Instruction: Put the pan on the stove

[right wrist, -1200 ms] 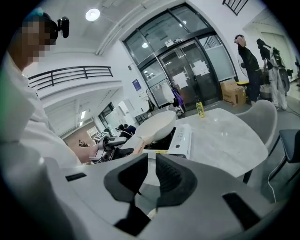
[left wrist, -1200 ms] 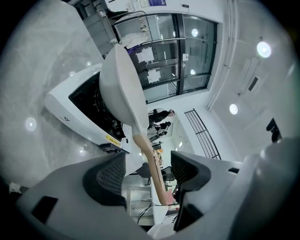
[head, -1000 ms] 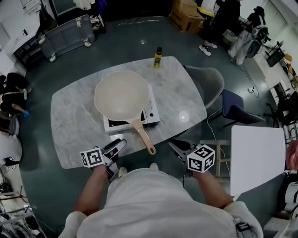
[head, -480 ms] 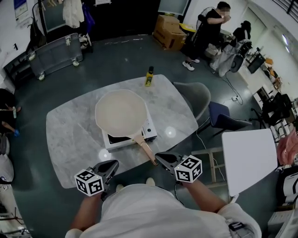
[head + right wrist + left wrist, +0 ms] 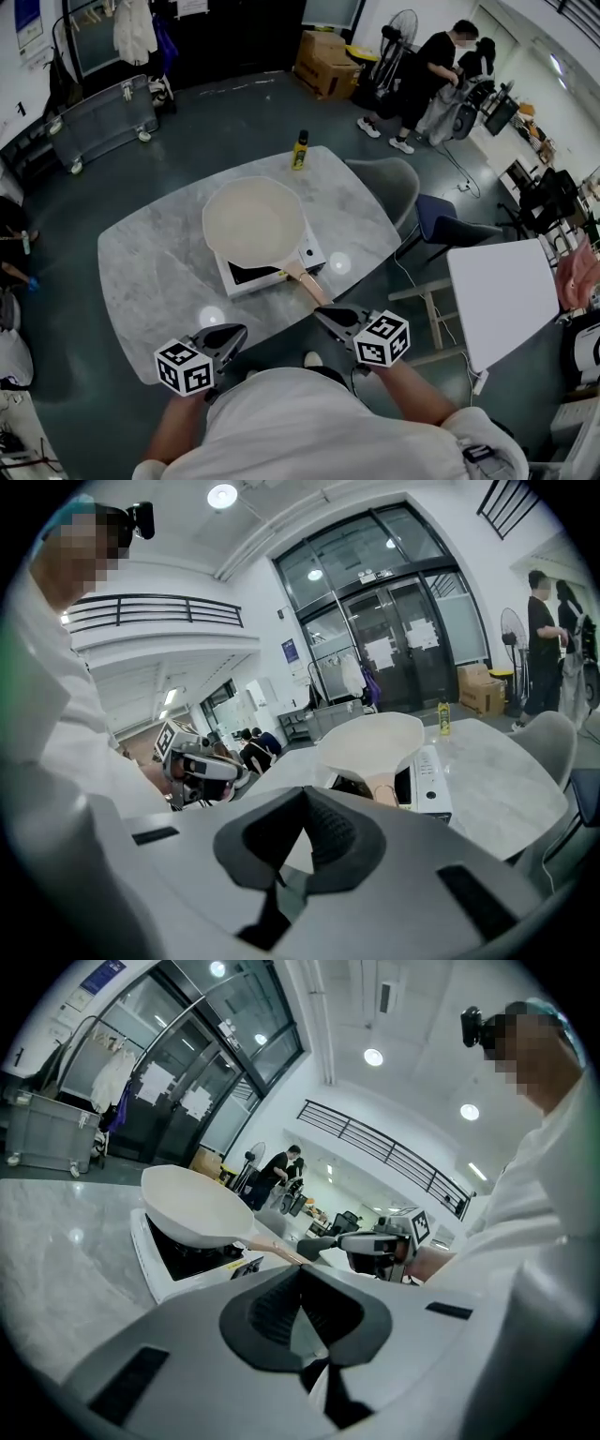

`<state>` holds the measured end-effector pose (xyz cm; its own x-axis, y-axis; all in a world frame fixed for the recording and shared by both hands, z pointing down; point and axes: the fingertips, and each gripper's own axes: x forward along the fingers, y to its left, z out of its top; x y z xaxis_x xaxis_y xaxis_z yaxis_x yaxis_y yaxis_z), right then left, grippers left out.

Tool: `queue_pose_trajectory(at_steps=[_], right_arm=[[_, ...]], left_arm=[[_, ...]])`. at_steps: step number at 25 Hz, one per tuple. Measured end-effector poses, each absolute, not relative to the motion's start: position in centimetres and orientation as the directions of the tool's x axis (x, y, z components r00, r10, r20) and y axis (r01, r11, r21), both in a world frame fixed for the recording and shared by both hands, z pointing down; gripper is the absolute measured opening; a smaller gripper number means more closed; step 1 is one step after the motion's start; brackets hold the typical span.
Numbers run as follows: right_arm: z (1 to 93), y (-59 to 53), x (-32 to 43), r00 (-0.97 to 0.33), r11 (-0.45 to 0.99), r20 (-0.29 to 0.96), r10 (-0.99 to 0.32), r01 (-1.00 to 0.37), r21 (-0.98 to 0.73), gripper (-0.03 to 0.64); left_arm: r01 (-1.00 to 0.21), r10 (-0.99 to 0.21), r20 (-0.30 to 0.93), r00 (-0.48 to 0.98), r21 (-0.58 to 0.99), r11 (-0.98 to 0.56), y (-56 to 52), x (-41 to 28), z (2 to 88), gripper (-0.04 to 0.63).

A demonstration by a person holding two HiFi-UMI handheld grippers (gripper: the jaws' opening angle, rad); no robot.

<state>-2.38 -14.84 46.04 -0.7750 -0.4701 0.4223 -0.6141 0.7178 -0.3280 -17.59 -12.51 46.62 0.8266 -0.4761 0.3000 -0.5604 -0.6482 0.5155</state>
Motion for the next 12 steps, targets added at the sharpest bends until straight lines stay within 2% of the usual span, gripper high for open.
queue_pose_trajectory(at_steps=[12], right_arm=[[46.2,-11.8,-3.6,-0.742,0.683,0.426,-0.518,-0.658,-0.317,0.006]], left_arm=[[-0.512,-0.409,0.308,0.859,0.495,-0.702,-10.9,-18.2,47.1,0.018]])
